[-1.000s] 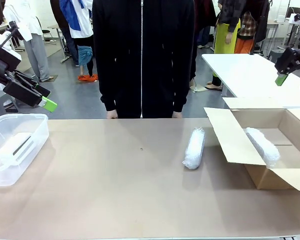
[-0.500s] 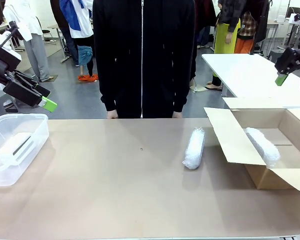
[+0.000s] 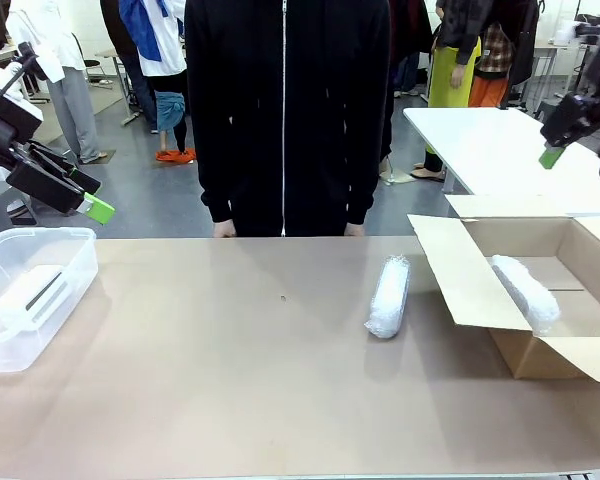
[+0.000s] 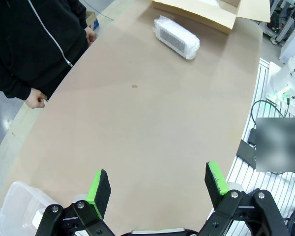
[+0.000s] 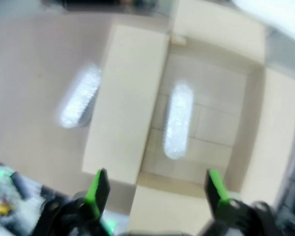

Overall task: Separate and place wrapped and unwrapped clocks.
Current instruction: Pick up the Digital clock indicated by the person.

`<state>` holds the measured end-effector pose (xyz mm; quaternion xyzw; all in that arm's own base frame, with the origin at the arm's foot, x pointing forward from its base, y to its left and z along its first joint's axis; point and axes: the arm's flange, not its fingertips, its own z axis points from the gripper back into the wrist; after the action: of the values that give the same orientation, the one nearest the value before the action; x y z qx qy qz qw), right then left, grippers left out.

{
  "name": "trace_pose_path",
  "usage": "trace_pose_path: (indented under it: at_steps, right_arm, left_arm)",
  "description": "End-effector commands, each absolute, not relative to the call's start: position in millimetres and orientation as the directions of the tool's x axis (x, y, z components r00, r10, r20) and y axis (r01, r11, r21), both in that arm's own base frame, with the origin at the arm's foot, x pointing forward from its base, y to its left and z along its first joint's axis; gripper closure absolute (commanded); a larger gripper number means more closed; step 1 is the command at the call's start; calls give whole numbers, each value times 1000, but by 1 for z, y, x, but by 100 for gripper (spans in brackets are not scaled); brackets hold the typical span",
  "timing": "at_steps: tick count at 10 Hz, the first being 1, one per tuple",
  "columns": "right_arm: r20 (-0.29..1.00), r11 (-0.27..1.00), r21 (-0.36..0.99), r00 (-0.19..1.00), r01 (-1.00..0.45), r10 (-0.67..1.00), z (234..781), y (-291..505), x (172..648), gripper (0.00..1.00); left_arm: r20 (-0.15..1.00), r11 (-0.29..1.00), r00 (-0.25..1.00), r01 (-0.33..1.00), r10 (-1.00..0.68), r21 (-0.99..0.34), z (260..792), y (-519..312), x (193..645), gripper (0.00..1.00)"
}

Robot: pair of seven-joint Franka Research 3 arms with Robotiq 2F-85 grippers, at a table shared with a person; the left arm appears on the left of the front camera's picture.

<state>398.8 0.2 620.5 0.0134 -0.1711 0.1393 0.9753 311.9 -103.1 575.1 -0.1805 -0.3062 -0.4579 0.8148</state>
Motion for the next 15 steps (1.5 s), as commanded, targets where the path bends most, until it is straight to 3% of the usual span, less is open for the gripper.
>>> trace_pose_path:
  at_steps: [1, 4, 8, 15]
  right_arm:
    - [405, 789, -32, 714, -613, 571, 587, 37, 402, 0]
    - [561, 540, -104, 399, -835, 725, 554, 99, 384, 0]
    - [670, 343, -123, 176, -931, 721, 558, 106, 373, 0]
    - [635, 368, 45, 311, -929, 707, 588, 126, 369, 0]
  left_arm:
    - [668, 522, 392, 853, -633, -7, 575, -103, 313, 0]
    - [668, 522, 392, 853, -633, -7, 575, -103, 313, 0]
    - [668, 522, 392, 853, -633, -7, 575, -103, 313, 0]
    - [668, 522, 392, 853, -633, -7, 575, -103, 313, 0]
